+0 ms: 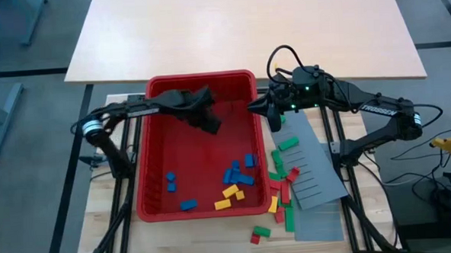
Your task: Sort blocks
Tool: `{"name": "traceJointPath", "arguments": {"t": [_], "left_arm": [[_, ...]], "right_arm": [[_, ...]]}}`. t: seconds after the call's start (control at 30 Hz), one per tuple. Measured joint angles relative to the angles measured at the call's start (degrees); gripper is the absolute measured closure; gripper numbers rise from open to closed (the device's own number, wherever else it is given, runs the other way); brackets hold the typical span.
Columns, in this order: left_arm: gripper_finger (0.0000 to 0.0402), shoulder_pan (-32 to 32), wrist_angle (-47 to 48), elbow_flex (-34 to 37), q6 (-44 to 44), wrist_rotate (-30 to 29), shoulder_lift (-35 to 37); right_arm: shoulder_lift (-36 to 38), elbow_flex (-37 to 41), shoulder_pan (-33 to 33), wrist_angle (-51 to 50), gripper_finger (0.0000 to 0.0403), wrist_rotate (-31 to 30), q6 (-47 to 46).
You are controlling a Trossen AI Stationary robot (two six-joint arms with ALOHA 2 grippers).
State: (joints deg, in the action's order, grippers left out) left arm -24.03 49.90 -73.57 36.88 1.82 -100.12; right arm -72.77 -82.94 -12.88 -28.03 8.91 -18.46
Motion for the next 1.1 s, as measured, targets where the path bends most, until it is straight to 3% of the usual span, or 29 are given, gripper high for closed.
{"name": "traceJointPath", "arguments": {"t": [0.43, 0.83, 1.1], "left_arm": [[0.0290, 1.91, -11.24, -9.12, -4.96, 1.57, 12.87], [0.0290, 7.34, -20.27, -15.63, -6.88, 6.48, 8.23], [0.0290, 10.57, -28.17, -15.78, -6.16, 11.73, 3.84]], "right_arm": [[2.29, 0.00, -0.16, -0.07, 0.0317, -4.77, 2.70], [11.41, 0.00, -0.16, -0.39, 0.0316, -15.08, 3.57], [16.23, 0.00, -0.16, -0.42, 0.0330, -16.52, 3.04]]}}
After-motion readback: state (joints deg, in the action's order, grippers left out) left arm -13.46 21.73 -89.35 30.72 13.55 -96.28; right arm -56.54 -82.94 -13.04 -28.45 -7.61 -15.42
